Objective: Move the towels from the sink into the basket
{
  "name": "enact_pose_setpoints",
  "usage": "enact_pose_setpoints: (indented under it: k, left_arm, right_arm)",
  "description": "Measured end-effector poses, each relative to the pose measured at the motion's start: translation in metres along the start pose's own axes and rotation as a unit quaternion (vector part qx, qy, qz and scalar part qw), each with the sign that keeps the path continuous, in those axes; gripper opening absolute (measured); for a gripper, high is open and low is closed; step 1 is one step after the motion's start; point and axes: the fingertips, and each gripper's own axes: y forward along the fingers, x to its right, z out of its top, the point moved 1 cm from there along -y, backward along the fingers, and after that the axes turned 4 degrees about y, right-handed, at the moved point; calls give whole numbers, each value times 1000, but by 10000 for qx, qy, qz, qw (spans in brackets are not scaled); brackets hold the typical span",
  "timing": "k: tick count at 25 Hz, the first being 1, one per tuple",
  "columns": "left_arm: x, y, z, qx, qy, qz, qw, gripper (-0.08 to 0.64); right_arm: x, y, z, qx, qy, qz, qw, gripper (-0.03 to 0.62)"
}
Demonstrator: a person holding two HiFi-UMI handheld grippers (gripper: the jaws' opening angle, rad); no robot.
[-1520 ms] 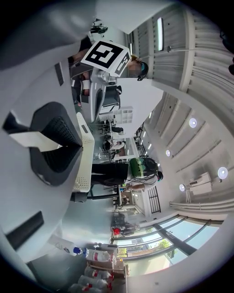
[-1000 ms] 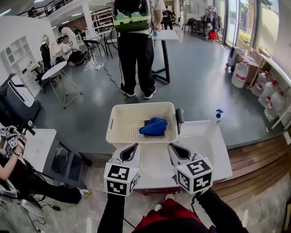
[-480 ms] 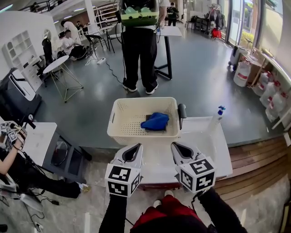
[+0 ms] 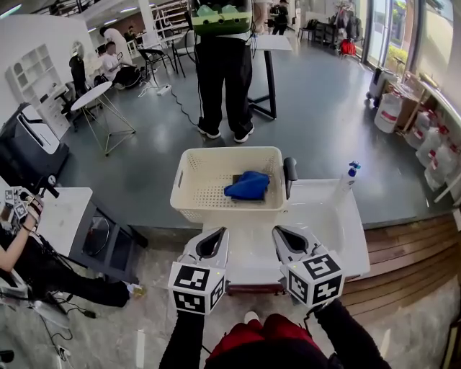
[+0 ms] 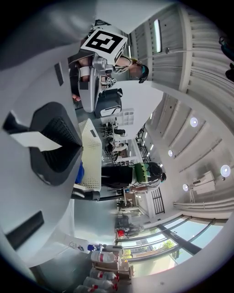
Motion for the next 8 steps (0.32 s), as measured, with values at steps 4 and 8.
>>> enact_pose_setpoints:
  k: [4,8]
  left_arm:
    - [5,0,-4,-14,-63,74,10000,3]
    - [7,-1,-2,51,-118,192,9997,3]
  right_arm:
    - [6,-3,-6,-56,50,22,10000,6]
    - [12,-9,-6,-44,60,40,10000,6]
